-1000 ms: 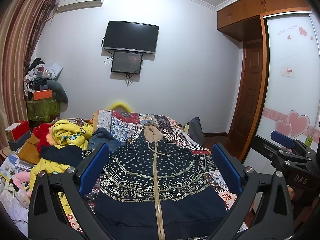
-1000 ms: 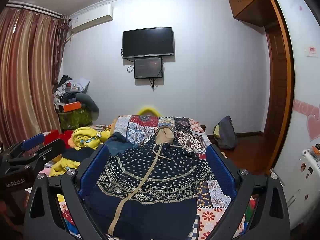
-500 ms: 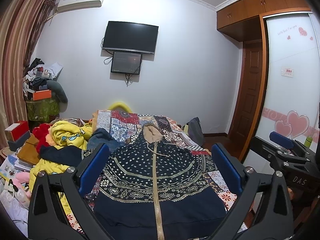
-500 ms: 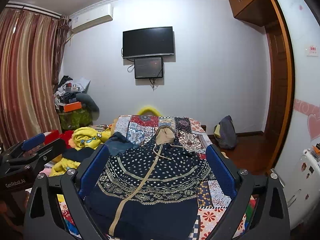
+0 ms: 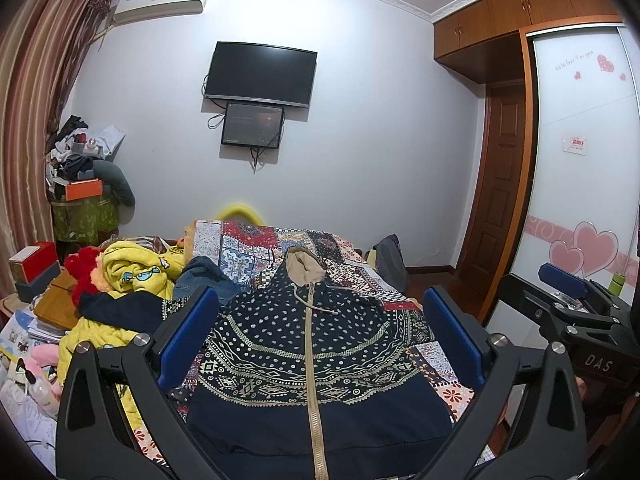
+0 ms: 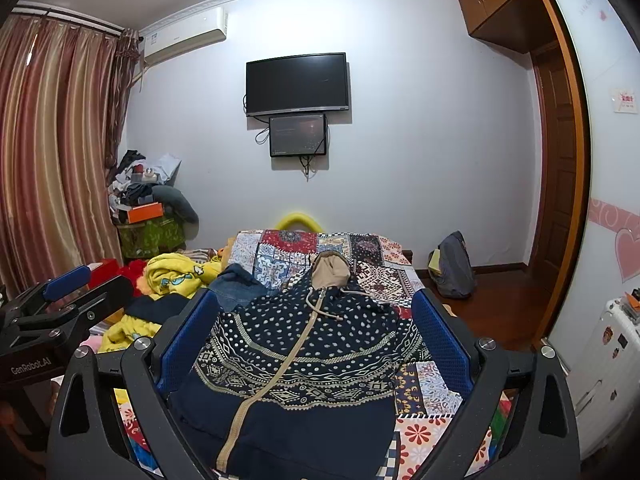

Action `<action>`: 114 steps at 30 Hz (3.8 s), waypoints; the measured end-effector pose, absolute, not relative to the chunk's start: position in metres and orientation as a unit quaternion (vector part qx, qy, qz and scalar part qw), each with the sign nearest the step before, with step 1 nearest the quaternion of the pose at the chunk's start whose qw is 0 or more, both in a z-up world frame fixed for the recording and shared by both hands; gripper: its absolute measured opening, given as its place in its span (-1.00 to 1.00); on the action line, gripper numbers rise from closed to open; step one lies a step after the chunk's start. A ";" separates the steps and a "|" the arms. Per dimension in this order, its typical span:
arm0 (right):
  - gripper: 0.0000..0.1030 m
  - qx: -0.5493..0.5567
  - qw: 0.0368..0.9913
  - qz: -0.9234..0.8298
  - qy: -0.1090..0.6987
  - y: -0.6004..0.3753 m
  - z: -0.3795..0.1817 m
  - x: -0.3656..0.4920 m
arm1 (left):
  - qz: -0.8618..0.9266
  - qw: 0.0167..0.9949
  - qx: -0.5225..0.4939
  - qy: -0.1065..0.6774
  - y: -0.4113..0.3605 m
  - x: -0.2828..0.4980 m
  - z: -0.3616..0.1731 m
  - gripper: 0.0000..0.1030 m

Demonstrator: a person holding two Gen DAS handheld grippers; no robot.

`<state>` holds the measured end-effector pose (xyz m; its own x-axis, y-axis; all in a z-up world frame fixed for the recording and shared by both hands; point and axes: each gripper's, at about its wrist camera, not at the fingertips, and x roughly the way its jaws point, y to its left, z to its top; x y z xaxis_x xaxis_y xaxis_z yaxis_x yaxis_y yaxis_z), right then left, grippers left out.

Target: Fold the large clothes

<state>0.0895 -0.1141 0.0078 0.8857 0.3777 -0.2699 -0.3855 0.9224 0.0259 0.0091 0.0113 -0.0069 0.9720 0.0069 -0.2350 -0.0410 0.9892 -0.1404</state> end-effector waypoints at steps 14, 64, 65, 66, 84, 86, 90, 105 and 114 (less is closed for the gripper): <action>0.88 -0.016 0.971 0.196 0.139 -0.112 0.006 0.090 | 0.012 0.990 -0.076 0.122 0.013 0.015 -0.007 0.99; 0.88 -0.127 0.900 0.183 0.375 -0.014 -0.116 0.407 | 0.127 0.865 -0.274 0.400 0.361 0.251 -0.213 0.98; 0.88 -0.133 0.893 0.185 0.389 -0.010 -0.127 0.412 | 0.127 0.859 -0.291 0.402 0.369 0.254 -0.221 0.95; 0.87 -0.138 0.888 0.186 0.398 -0.008 -0.134 0.416 | 0.128 0.850 -0.315 0.403 0.380 0.255 -0.232 0.90; 0.87 -0.149 0.851 0.201 0.461 0.001 -0.190 0.438 | 0.197 0.783 -0.425 0.409 0.463 0.297 -0.296 0.51; 0.87 -0.142 0.853 0.202 0.460 -0.001 -0.187 0.437 | 0.201 0.778 -0.422 0.419 0.466 0.301 -0.300 0.44; 0.87 -0.140 0.854 0.203 0.458 -0.006 -0.182 0.431 | 0.220 0.770 -0.403 0.443 0.463 0.302 -0.302 0.21; 0.88 -0.134 0.857 0.207 0.453 -0.023 -0.177 0.418 | 0.250 0.782 -0.384 0.422 0.469 0.296 -0.295 -0.31; 0.88 -0.124 0.854 0.203 0.462 -0.030 -0.176 0.417 | 0.288 0.851 -0.193 0.395 0.418 0.330 -0.223 -0.92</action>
<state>0.4166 -0.0303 -0.1762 0.4905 0.2331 -0.8397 -0.4618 0.8867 -0.0236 0.3302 0.4184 -0.2227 0.5227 0.3369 -0.7831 -0.6422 0.7597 -0.1018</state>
